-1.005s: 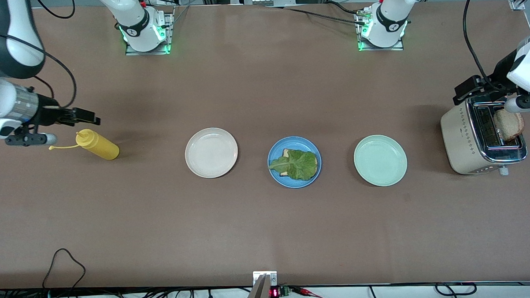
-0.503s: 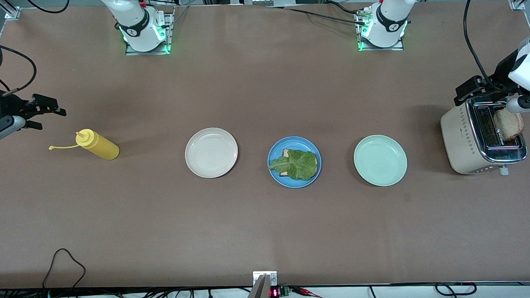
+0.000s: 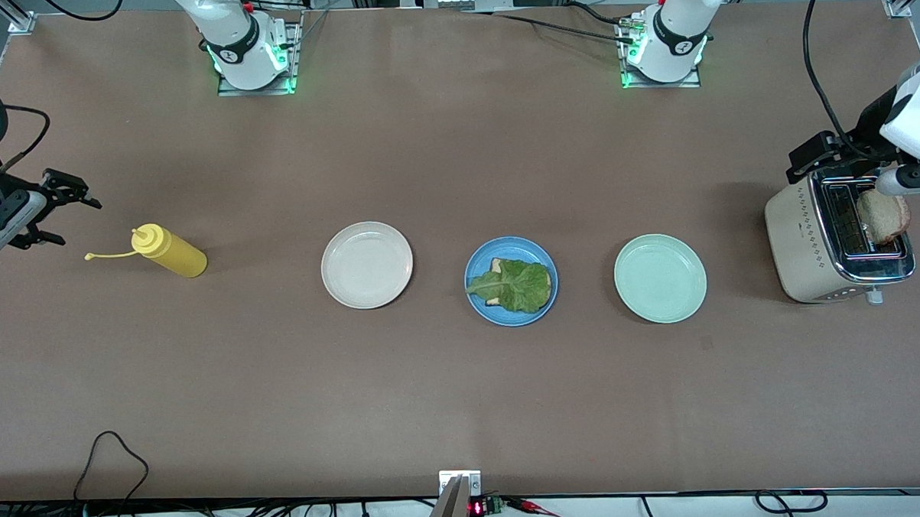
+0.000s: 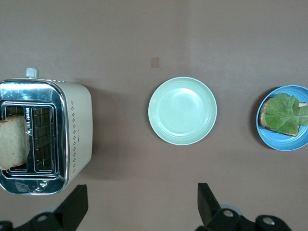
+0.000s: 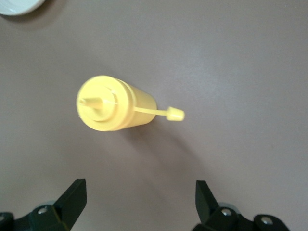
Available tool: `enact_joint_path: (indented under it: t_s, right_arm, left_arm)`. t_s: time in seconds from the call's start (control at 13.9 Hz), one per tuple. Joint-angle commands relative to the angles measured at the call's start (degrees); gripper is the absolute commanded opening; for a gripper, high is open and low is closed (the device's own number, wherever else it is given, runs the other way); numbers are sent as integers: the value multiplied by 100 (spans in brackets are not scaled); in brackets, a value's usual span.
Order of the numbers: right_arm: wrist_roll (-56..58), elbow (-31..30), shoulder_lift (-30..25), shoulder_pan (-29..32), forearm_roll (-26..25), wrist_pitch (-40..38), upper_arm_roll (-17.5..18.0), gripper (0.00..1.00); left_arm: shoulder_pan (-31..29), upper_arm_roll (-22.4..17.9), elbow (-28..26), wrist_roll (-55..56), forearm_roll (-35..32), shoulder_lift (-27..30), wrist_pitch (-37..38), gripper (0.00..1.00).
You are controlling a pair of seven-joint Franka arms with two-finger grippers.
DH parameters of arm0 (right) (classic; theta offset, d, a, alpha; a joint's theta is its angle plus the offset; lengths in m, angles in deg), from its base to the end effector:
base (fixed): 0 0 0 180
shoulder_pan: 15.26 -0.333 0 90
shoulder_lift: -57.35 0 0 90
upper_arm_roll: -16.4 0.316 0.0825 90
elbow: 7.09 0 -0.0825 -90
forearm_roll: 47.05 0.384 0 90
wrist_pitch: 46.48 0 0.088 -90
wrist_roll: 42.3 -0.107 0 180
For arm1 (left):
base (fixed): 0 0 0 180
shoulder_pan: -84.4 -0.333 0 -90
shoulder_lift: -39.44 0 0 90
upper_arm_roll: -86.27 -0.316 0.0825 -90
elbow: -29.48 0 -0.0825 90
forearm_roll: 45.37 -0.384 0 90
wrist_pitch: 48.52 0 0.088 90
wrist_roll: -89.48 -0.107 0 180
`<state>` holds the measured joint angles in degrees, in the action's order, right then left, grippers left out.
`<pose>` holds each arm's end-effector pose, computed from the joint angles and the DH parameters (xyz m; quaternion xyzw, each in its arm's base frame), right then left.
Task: Make sandwich in blue plate with both arms
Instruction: 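Grasp the yellow squeeze bottle with the right gripper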
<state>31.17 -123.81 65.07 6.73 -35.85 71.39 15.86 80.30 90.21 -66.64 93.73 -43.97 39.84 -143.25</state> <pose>0.5243 -0.2062 0.3704 -0.9188 -0.3817 -0.0235 0.0978 0.5568 -0.0010 0.5849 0.9991 0.0396 -0.0091 0.0116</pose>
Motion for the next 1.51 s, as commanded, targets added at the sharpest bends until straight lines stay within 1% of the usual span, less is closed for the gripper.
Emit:
enact_joint_path:
  t_s: [0.0, 0.14, 0.36, 0.72, 0.86, 1.01, 1.29, 1.44]
  right_arm:
    - [631, -34, 247, 201, 486, 201, 133, 100]
    - [1062, -34, 484, 262, 830, 385, 133, 100]
    - [1695, -43, 687, 297, 1050, 527, 142, 100]
    - [3197, -43, 1170, 543, 1928, 579, 142, 100]
    - [3611, -52, 1337, 596, 2157, 579, 142, 100]
    - [3989, -52, 1521, 684, 2499, 562, 151, 100]
    - [4587, -43, 1706, 763, 2939, 527, 151, 100]
    - [4676, -43, 1794, 798, 3142, 518, 177, 100]
  left_arm:
    - [-47, 54, 14, -47, -17, 65, -2, 100]
    - [-39, 54, 23, -56, -17, 65, -1, 100]
    - [-56, 54, 23, -47, -17, 65, -1, 100]
    - [-82, 46, 14, -56, -17, 65, 7, 100]
    - [-74, 54, 14, -47, -17, 65, -1, 100]
    - [-65, 54, 14, -56, -17, 74, 7, 100]
    - [-82, 54, 5, -47, -8, 74, 16, 100]
    - [-82, 54, 14, -47, -8, 65, 7, 100]
